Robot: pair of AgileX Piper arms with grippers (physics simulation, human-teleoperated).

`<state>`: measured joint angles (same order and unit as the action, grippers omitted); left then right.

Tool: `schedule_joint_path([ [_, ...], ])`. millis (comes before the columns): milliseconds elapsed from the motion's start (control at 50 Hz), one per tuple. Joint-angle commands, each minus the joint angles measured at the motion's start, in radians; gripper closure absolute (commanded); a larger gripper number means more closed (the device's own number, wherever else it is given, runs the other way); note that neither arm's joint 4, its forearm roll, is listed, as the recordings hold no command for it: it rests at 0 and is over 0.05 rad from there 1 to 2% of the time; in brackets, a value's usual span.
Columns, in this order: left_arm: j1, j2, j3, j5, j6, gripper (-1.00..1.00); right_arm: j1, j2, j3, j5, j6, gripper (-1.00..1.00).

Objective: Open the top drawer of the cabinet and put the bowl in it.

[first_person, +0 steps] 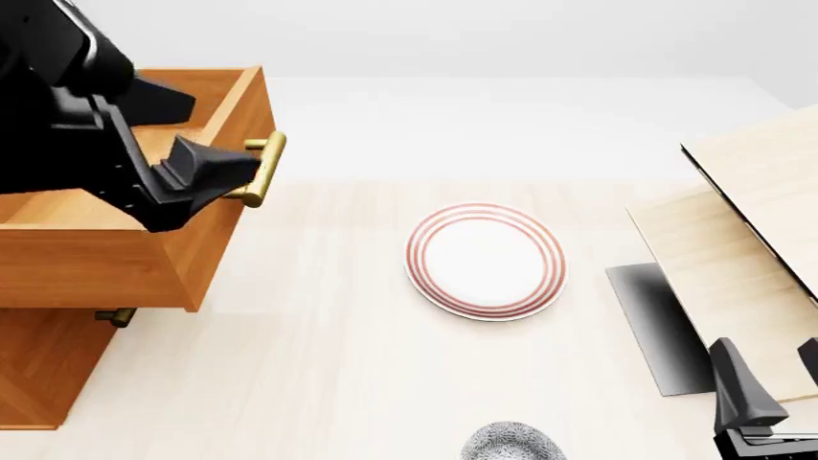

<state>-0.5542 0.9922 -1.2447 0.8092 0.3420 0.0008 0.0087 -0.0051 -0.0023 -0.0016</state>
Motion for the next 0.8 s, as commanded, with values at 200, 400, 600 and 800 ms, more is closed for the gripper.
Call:
schedule_joint_path([
  [200,-0.119,0.003,0.087,-0.078,-0.024,-1.0,0.0,-0.001,0.001,0.0,0.0,-1.0],
  [400,-0.172,0.03,0.129,-0.128,-0.049,-1.0,0.0,-0.001,0.001,0.0,0.0,-1.0],
  [600,-0.229,0.043,0.118,-0.147,-0.079,-1.0,0.0,-0.001,0.001,0.0,0.0,-1.0],
  [800,-0.318,0.123,0.12,-0.2,-0.157,-1.0,0.0,-0.001,0.001,0.0,0.0,-1.0],
])
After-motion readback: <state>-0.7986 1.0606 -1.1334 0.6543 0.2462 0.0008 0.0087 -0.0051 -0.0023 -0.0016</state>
